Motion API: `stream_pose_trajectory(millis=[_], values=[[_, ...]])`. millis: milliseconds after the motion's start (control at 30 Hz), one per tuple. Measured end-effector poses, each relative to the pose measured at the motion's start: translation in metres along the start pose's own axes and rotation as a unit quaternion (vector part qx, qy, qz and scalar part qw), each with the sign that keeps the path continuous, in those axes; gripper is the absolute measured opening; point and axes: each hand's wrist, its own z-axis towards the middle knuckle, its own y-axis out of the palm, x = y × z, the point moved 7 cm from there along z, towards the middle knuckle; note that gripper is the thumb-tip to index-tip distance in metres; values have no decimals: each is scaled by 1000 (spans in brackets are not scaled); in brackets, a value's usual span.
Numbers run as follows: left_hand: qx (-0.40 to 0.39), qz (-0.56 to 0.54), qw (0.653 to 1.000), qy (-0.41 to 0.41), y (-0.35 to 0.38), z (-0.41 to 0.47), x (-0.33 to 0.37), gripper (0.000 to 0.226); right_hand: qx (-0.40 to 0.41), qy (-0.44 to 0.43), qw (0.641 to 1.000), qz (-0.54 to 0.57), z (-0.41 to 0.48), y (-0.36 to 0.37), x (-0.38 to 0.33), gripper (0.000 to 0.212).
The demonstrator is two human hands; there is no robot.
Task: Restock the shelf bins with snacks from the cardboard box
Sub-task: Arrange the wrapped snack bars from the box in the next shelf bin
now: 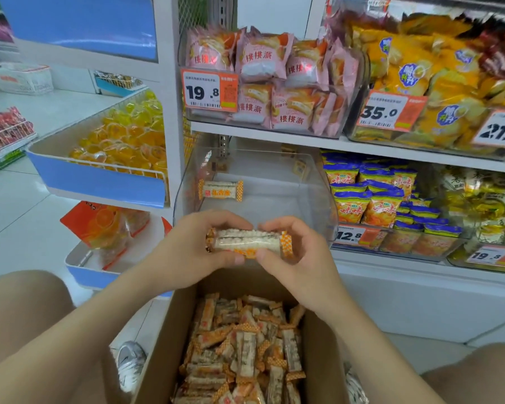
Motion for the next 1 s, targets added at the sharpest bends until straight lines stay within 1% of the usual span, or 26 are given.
stream_pose_trajectory(millis=[100,200,333,400,467,533,600,667,733,800,833,900,1000], values=[[19,28,999,-14,-19,14,-8,47,-31,-40,989,-137,27,3,-18,30],[54,22,998,-38,-42,29,-22,48,-105,-63,964,-235,60,20,-22,39],[106,-14,992,-65,-55,41,-49,55,-181,-53,939,-289,103,41,-10,55],[119,-6,990,-77,-55,49,-60,55,-198,-55,926,-315,124,50,-2,51],[125,14,988,-84,-56,58,-69,58,-204,-63,916,-340,141,56,6,40],[151,53,983,-93,-62,64,-78,59,-191,-51,912,-359,159,56,22,30],[199,90,967,-132,-71,64,-91,50,-176,-20,902,-393,177,54,48,23],[218,108,950,-197,-72,61,-108,46,-186,13,880,-437,193,59,76,30],[193,101,944,-247,-66,62,-122,52,-216,31,855,-470,203,72,97,45],[168,62,947,-268,-60,65,-128,56,-236,29,841,-487,213,87,108,59],[161,45,947,-275,-58,67,-130,57,-235,19,836,-496,218,95,111,59],[161,27,945,-284,-57,69,-133,57,-218,-13,824,-523,227,107,113,51],[173,-4,942,-289,-56,69,-135,50,-168,-54,807,-564,236,116,113,40]])
